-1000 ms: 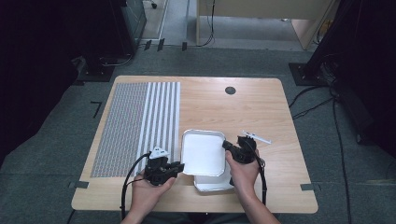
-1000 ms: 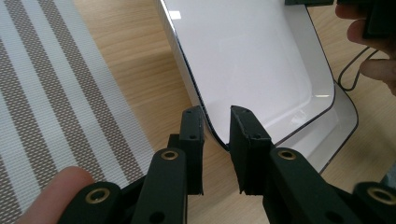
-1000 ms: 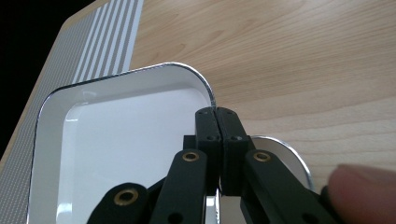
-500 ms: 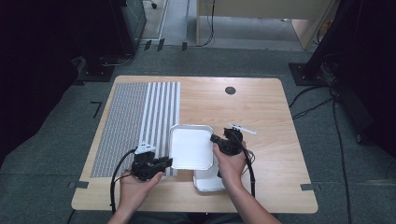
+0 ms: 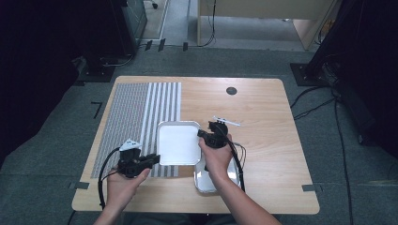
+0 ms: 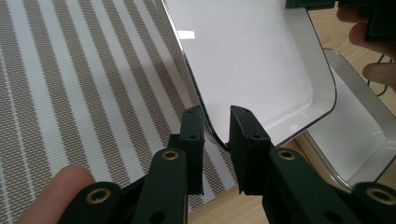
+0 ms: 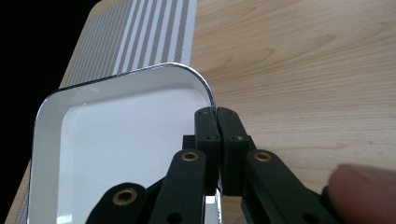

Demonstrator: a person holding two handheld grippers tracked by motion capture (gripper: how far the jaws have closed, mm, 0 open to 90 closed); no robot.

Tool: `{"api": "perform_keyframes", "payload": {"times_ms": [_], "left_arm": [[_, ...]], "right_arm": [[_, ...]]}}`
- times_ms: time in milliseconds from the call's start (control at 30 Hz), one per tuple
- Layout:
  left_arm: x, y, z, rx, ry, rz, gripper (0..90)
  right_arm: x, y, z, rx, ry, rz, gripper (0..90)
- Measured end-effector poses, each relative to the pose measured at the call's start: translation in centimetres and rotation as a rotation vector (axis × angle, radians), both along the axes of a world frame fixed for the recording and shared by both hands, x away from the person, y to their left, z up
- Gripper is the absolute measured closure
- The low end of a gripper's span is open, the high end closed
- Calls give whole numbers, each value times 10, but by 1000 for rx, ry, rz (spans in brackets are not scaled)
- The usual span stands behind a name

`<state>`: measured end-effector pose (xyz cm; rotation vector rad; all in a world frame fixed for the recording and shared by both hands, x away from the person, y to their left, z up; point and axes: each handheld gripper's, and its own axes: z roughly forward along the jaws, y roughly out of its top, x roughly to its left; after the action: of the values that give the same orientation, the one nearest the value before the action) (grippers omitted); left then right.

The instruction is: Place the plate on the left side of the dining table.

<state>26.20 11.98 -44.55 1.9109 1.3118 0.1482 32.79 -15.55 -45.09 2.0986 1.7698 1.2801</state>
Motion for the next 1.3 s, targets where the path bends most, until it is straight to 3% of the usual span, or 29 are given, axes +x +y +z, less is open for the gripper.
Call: {"api": "perform_keyframes", "payload": {"times_ms": [767,1300], "left_arm": [[24,49,-4,2,18,81,783],[41,79,-8,-1,28,140,797]], "right_arm": [[36,56,3,-10,29,50,894],[62,91,-6,-10,56,74,895]]}}
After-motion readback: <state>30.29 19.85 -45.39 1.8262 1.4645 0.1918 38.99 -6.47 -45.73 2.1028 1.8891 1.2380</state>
